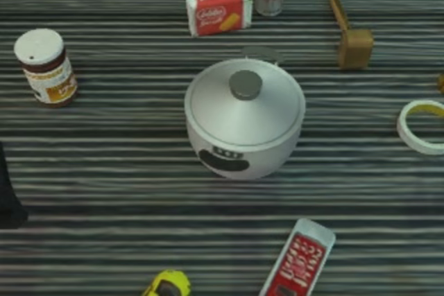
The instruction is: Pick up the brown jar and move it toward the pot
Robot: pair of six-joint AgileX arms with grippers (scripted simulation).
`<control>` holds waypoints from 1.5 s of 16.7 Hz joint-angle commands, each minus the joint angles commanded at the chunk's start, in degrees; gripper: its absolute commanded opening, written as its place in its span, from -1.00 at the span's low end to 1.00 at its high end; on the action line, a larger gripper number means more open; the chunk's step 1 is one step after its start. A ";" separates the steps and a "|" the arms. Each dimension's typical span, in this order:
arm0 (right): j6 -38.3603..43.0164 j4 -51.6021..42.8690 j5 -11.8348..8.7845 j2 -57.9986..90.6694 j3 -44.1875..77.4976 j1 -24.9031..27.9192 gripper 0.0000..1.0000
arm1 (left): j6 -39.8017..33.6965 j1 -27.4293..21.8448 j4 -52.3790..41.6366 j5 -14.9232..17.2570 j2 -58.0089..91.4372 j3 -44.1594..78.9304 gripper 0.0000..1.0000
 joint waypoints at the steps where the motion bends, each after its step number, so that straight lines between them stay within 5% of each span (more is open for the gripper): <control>1: 0.00 0.00 0.00 0.00 0.00 0.00 1.00 | 0.00 0.00 0.00 0.00 0.00 0.00 1.00; 10: 0.00 0.00 0.00 0.00 0.00 0.00 1.00 | 5.59 -1.41 -11.03 1.98 16.89 19.01 1.00; 25: 0.00 0.00 0.00 0.00 0.00 0.00 1.00 | 32.71 -1.53 -64.17 2.79 98.96 104.74 1.00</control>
